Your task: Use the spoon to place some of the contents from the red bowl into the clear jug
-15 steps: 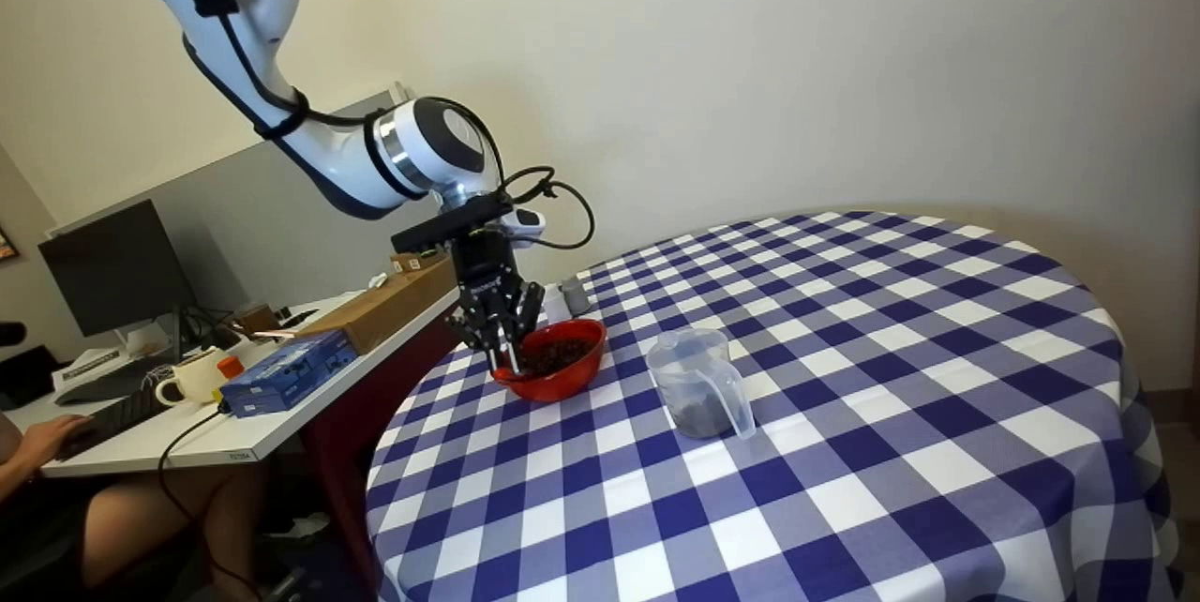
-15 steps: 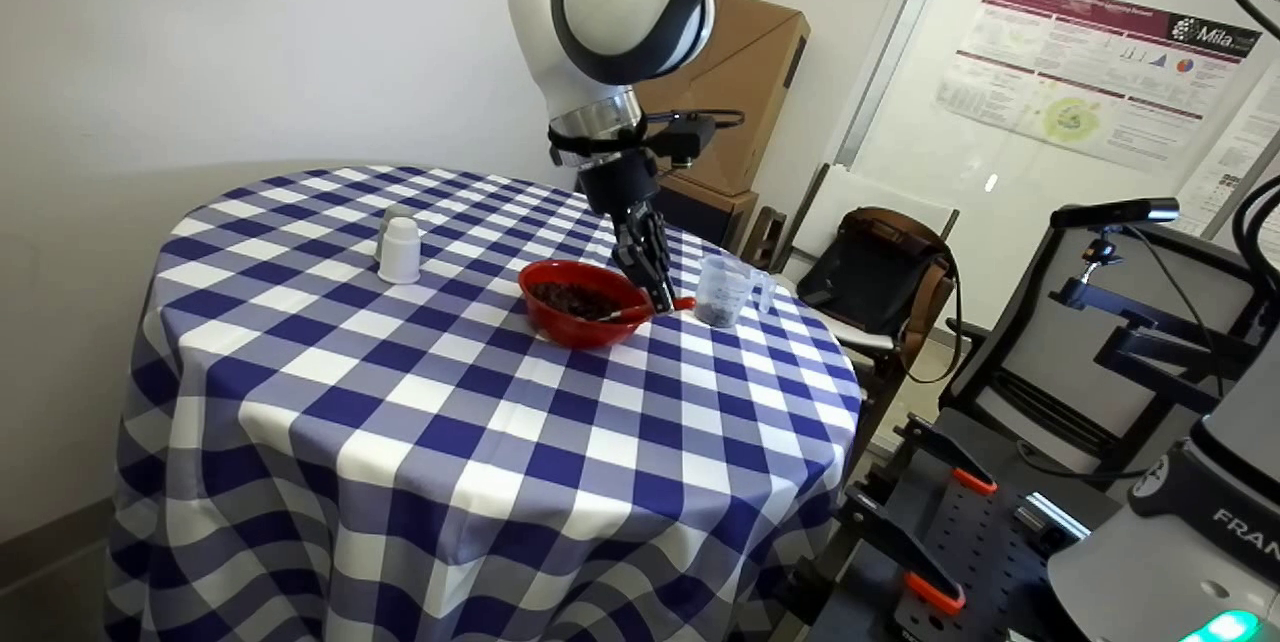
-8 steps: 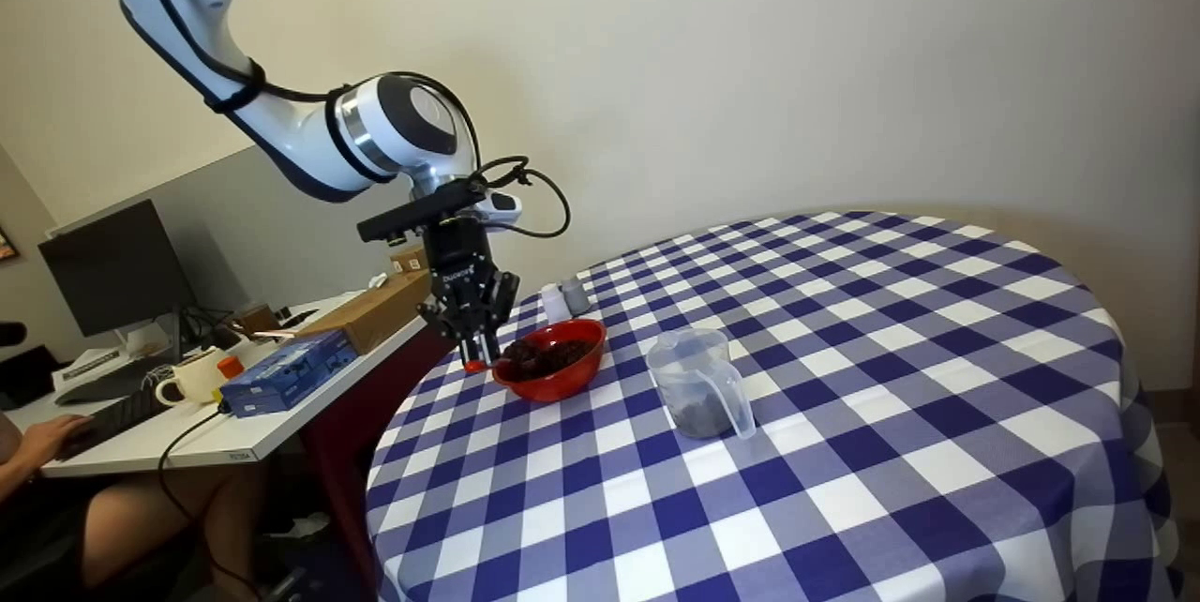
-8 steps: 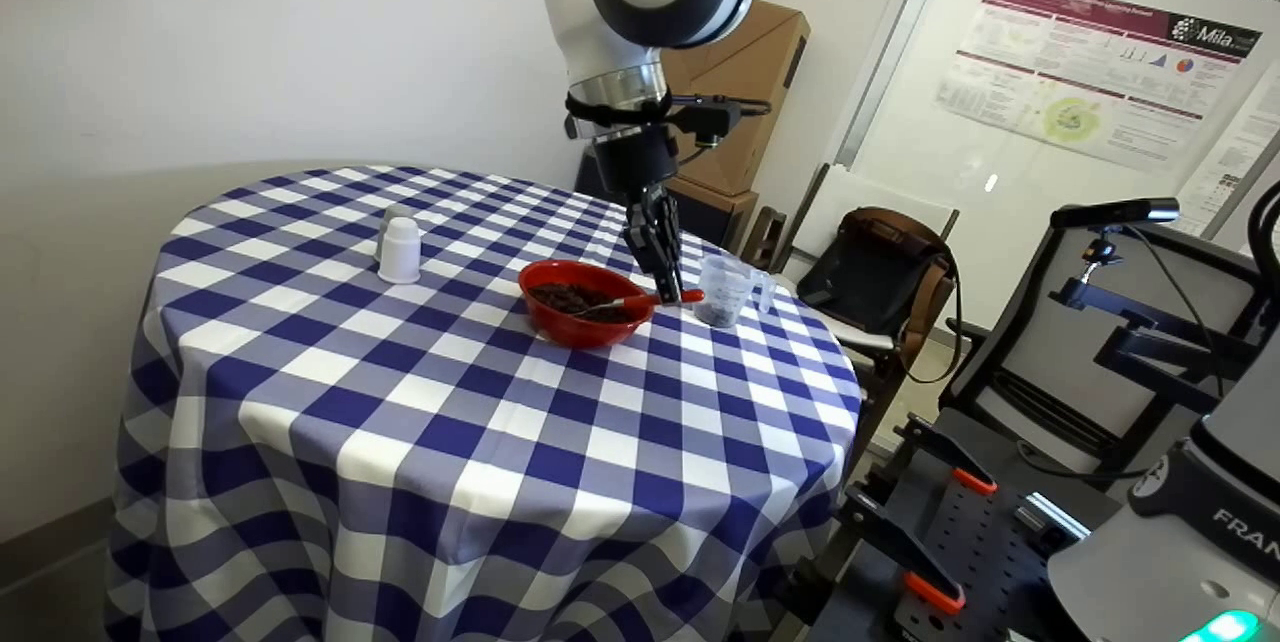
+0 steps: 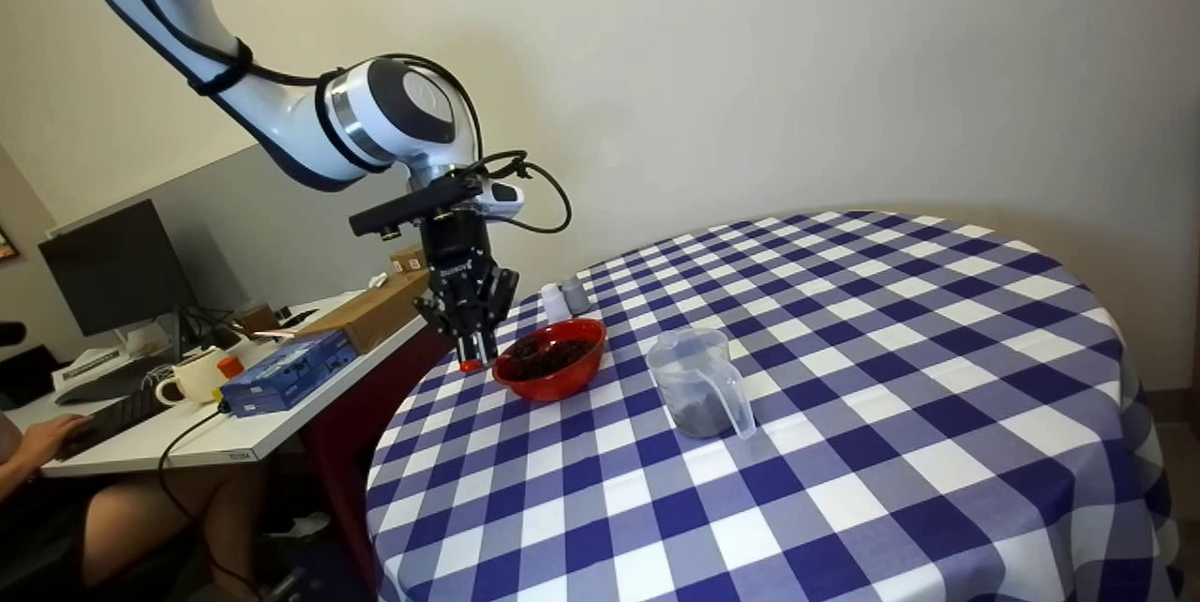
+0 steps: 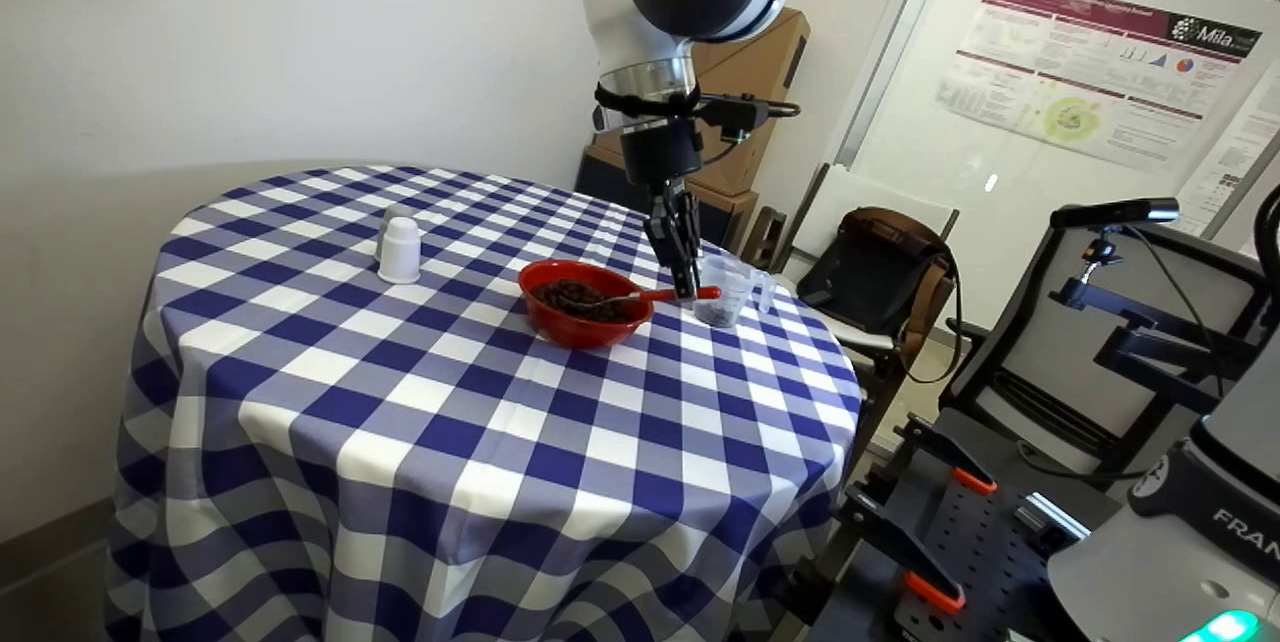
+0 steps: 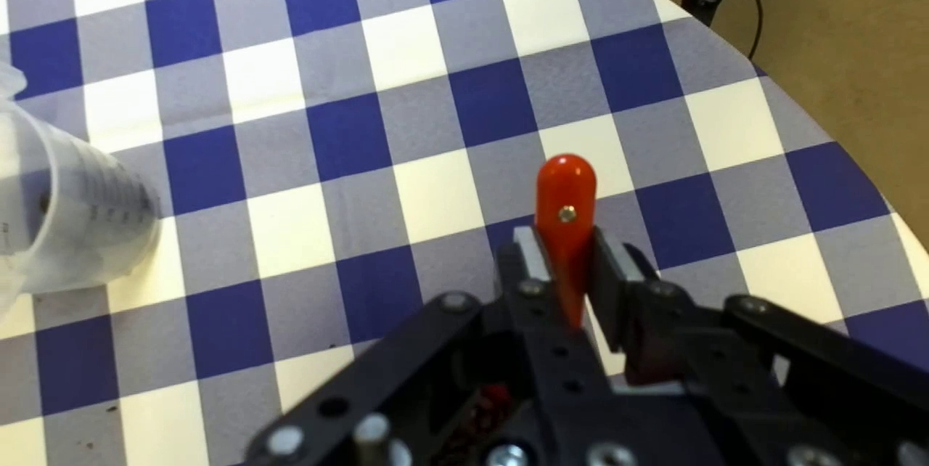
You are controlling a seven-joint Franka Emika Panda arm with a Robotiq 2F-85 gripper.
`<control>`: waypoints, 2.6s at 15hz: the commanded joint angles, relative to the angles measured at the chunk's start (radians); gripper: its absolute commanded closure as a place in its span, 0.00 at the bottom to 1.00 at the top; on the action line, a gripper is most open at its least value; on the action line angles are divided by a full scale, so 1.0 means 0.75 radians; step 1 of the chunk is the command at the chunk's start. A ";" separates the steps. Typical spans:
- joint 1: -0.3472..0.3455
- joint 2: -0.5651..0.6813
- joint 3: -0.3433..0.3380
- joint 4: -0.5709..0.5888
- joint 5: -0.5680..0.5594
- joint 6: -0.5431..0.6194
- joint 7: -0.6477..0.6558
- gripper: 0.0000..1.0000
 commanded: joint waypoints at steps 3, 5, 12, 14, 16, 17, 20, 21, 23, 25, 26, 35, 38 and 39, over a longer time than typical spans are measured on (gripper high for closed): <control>-0.041 -0.053 -0.014 -0.046 0.082 0.057 -0.038 0.95; -0.051 -0.060 -0.015 -0.045 0.106 0.064 -0.041 0.95; -0.079 -0.133 -0.034 -0.057 0.176 0.066 -0.043 0.95; -0.090 -0.161 -0.046 -0.065 0.178 0.067 -0.040 0.95; -0.100 -0.192 -0.061 -0.076 0.172 0.065 -0.037 0.95; -0.105 -0.212 -0.069 -0.083 0.167 0.063 -0.034 0.95; -0.120 -0.263 -0.090 -0.104 0.163 0.058 -0.031 0.95; -0.125 -0.278 -0.098 -0.112 0.162 0.057 -0.032 0.95; -0.135 -0.313 -0.115 -0.133 0.158 0.054 -0.028 0.95; -0.146 -0.343 -0.131 -0.152 0.157 0.051 -0.027 0.95; -0.151 -0.356 -0.138 -0.161 0.156 0.052 -0.025 0.95; -0.218 -0.451 -0.224 -0.228 0.145 0.040 -0.018 0.95; -0.241 -0.459 -0.250 -0.246 0.139 0.040 -0.013 0.95; -0.249 -0.460 -0.259 -0.253 0.131 0.038 -0.009 0.95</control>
